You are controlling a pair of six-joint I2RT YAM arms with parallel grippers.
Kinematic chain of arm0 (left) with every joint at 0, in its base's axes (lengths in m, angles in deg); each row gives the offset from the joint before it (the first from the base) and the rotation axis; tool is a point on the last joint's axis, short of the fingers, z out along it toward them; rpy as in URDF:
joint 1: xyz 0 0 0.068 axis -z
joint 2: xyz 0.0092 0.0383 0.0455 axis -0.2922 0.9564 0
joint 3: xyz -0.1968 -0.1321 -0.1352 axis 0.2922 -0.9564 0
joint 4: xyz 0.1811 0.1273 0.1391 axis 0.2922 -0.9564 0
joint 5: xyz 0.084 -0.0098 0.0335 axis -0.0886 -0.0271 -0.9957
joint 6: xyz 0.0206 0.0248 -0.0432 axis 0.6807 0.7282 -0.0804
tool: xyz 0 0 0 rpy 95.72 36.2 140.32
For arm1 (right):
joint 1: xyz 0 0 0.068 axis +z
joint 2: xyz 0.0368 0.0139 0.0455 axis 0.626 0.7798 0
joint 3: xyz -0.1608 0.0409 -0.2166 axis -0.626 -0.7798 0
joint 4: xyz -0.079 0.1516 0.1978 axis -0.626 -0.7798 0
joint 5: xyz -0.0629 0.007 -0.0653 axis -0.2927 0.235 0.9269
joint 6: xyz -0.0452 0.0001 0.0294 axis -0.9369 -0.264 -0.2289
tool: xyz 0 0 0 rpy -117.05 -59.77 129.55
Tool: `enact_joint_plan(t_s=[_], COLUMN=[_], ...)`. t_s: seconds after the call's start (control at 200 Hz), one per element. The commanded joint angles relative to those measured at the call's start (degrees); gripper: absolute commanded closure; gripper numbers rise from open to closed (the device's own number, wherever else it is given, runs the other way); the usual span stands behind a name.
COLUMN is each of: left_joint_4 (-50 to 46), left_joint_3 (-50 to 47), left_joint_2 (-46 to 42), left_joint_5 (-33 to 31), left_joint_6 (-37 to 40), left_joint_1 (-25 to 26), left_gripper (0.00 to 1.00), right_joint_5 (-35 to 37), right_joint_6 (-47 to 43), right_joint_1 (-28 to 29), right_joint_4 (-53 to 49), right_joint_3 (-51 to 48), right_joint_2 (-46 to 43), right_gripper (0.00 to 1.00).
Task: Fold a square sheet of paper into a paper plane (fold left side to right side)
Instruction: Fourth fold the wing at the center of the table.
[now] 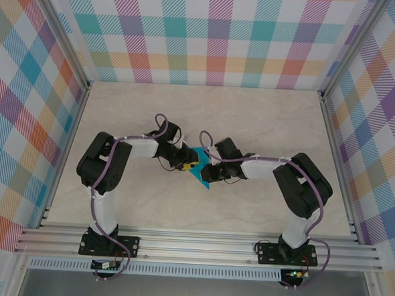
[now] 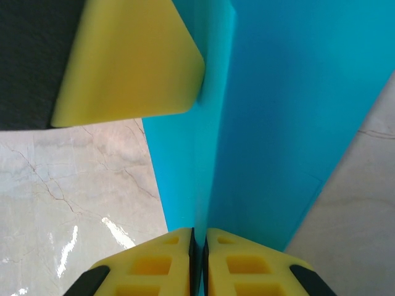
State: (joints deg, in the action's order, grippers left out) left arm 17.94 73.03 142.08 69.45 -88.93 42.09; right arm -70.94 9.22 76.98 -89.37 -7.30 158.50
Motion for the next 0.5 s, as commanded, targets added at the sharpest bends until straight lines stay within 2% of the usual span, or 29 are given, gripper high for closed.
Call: enact_joint_plan(t_s=[0.0, 0.495], left_joint_4=[0.59, -0.60], left_joint_3=[1.50, 1.41], left_joint_2=[1.17, 2.74], left_joint_5=[0.22, -2.20], left_joint_6=[-0.06, -0.44], left_joint_1=[0.74, 0.73], left_gripper=[0.66, 0.66], right_joint_5=[-2.33, -3.95], right_joint_6=[0.61, 1.08], right_joint_1=[-0.51, -1.02], right_joint_4=[1.78, 2.50], right_joint_3=[-0.30, -0.48], right_joint_2=[1.04, 0.35], right_gripper=[0.88, 0.85])
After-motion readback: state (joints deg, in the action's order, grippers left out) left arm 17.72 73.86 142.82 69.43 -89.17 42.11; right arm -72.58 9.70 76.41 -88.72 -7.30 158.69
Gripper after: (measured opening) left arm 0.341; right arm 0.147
